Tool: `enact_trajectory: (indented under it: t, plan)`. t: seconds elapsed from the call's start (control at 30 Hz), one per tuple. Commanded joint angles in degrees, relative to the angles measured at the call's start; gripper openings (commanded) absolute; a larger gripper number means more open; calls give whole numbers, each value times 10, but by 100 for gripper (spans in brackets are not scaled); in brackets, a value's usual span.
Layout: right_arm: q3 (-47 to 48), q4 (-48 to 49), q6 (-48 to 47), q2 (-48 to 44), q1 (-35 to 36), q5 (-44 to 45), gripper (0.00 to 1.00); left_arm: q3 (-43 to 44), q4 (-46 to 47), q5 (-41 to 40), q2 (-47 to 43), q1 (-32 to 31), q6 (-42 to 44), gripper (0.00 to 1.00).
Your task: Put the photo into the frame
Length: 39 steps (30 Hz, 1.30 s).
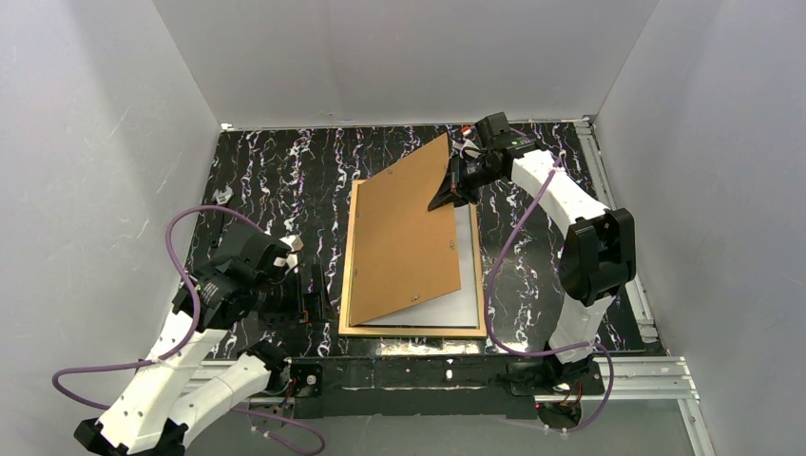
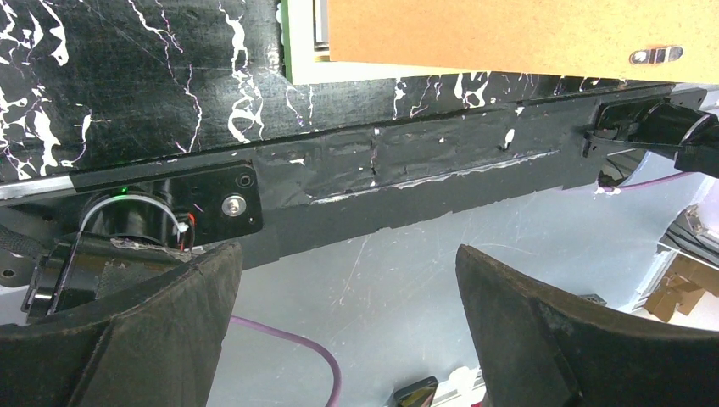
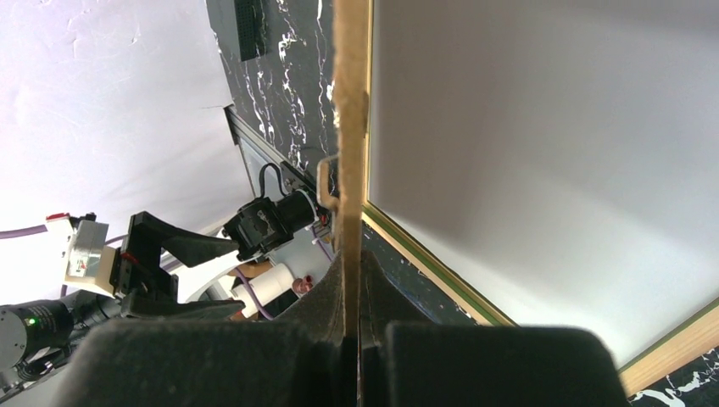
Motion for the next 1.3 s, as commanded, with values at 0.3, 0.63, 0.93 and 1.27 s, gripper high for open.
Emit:
enact_trajectory:
  t: [0.3,0.63,0.93,1.27]
  plan:
    - [-79,105,26,-40,7,-21,1,-19,-54,15,0,1,3,98]
    - [-96,110,31,-38,25,-14,1,-27,-52,17,-3,1,-1,98]
    - [-71,10,-5,-33,25,73,47,-34,-50,19,-9,1,-4,98]
    - [-23,-77,-45,-6,33,174,83,-42,-47,21,-13,1,-7,98]
